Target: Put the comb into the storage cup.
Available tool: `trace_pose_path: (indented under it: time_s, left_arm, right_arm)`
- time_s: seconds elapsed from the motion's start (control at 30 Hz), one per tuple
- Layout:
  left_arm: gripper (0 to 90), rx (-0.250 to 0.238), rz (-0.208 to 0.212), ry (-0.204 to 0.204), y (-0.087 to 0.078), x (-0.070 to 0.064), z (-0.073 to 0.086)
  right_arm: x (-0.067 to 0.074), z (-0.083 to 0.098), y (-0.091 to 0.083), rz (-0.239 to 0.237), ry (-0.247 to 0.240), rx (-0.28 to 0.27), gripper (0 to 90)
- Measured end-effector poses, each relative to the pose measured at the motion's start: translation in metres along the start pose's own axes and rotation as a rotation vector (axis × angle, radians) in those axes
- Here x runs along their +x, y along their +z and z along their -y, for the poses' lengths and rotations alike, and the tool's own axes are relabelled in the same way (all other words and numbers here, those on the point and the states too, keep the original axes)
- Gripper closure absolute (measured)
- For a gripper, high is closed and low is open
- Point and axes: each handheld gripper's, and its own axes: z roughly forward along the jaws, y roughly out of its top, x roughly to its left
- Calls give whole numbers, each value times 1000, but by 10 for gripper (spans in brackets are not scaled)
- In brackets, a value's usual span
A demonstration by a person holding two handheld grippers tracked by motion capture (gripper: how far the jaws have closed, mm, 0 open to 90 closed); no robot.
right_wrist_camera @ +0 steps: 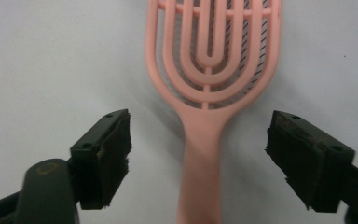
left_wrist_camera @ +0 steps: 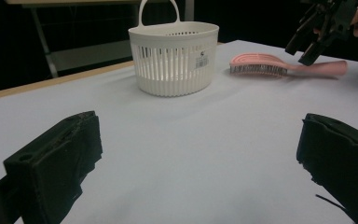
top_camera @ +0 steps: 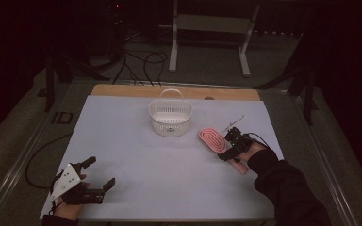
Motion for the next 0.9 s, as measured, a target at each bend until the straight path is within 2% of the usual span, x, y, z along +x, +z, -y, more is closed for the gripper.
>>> trace_pose_path:
  time_s: [0.2, 0.33, 0.37, 0.4, 0.43, 0.53, 0.57, 0.9]
  left_arm:
    - [0, 0, 1, -1, 0, 0, 0]
    - [0, 0, 1, 0, 0, 0, 0]
    - [0, -1, 2, -3, 0, 0, 0]
    - [0, -1, 2, -3, 0, 0, 0]
    - [0, -2, 1, -4, 0, 1, 0]
    - [0, 0, 0, -3, 0, 0, 0]
    - [0, -1, 1, -4, 0, 1, 0]
    - [0, 0, 0, -10, -1, 2, 1]
  right_arm:
    - [-2, -3, 1, -6, 7, 32, 229]
    - [-1, -4, 5, -10, -4, 75, 266]
    - [-1, -5, 8, -15, 5, 100, 271]
    - [-1, -5, 8, -15, 5, 100, 271]
    - [0, -5, 10, -8, -1, 115, 304]
    - [0, -6, 11, -7, -3, 123, 320]
    - [1, -7, 13, 13, -2, 140, 376]
    - [-3, -11, 19, 49, -6, 207, 546]
